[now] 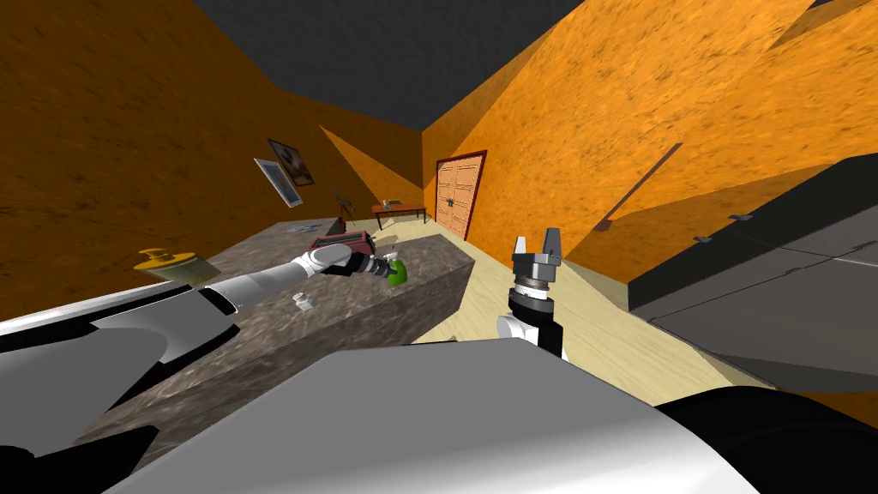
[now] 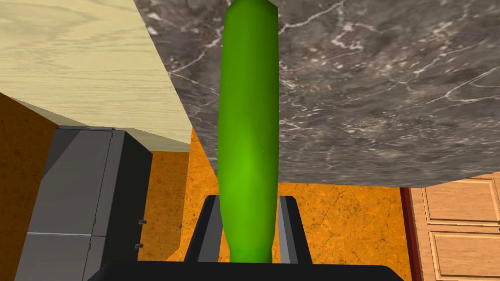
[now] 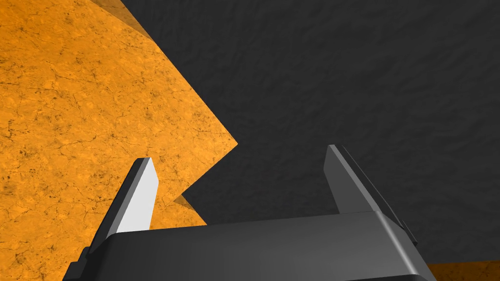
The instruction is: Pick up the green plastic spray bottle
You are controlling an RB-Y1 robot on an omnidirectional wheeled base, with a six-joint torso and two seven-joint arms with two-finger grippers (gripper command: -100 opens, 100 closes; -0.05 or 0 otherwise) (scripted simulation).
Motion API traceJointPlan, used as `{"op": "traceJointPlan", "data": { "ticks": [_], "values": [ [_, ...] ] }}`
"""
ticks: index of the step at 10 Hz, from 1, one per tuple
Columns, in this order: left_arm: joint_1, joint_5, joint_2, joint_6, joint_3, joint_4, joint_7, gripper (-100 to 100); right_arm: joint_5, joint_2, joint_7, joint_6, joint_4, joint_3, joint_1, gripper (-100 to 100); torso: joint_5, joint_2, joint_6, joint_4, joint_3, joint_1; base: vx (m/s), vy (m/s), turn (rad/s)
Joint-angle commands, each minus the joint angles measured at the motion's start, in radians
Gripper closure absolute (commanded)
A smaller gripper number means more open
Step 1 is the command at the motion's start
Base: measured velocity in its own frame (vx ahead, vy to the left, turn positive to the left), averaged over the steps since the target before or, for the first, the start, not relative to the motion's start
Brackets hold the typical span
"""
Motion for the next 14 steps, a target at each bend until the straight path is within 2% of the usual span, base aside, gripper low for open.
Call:
{"op": "traceJointPlan", "data": {
  "ticks": [1,2,3,5,6,8,9,11,12,14],
  "values": [
    [0.011,0.05,0.028,-0.011,-0.011,-0.004,-0.05,100,0.0,0.0,0.0,0.0,0.0,0.0,0.0,0,0.0,0.0,0.0,0.0,0.0,0.0,0.067,-0.116,0.109],
    [0.011,0.065,0.028,-0.011,-0.011,-0.004,-0.074,100,0.0,0.0,0.0,0.0,0.0,0.0,0.0,0,0.0,-0.001,0.002,-0.001,-0.001,-0.001,0.043,-0.071,0.004],
    [0.032,0.103,0.076,-0.039,-0.026,-0.008,-0.107,100,0.0,0.0,0.0,0.0,0.0,0.0,0.0,0,0.001,-0.001,0.003,0.0,-0.001,0.0,0.072,-0.133,0.091],
    [0.032,0.151,0.085,-0.039,-0.026,-0.008,-0.161,100,0.0,0.0,0.0,0.0,0.0,0.0,0.0,0,0.0,-0.002,0.002,-0.001,-0.002,-0.002,0.053,-0.088,0.059],
    [0.053,0.187,0.13,-0.067,-0.04,-0.012,-0.192,100,0.0,0.0,0.0,0.0,0.0,0.0,0.0,0,0.001,-0.001,0.004,0.0,-0.001,0.001,0.066,-0.104,0.09],
    [0.053,0.237,0.142,-0.067,-0.04,-0.012,-0.248,100,0.0,0.0,0.0,0.0,0.0,0.0,0.0,0,0.0,0.0,0.003,0.0,0.0,-0.002,0.032,-0.09,0.06],
    [0.074,0.272,0.188,-0.095,-0.055,-0.016,-0.278,100,0.0,0.0,0.0,0.0,0.0,0.0,0.0,0,0.0,0.0,0.004,0.0,0.0,0.0,0.072,-0.121,0.087],
    [0.074,0.323,0.2,-0.095,-0.055,-0.016,-0.336,100,0.0,0.0,0.0,0.0,0.0,0.0,0.0,0,0.0,-0.002,0.003,0.0,-0.001,-0.002,0.051,-0.092,0.065],
    [0.095,0.358,0.243,-0.123,-0.07,-0.021,-0.369,100,0.0,0.0,0.0,0.0,0.0,0.0,0.0,0,0.0,0.0,0.004,0.0,0.0,0.0,0.046,-0.105,0.087],
    [0.095,0.409,0.257,-0.123,-0.07,-0.021,-0.423,100,0.0,0.0,0.0,0.0,0.0,0.0,0.0,0,-0.001,0.0,0.003,0.001,0.0,-0.002,0.048,-0.093,0.063]
  ]
}}
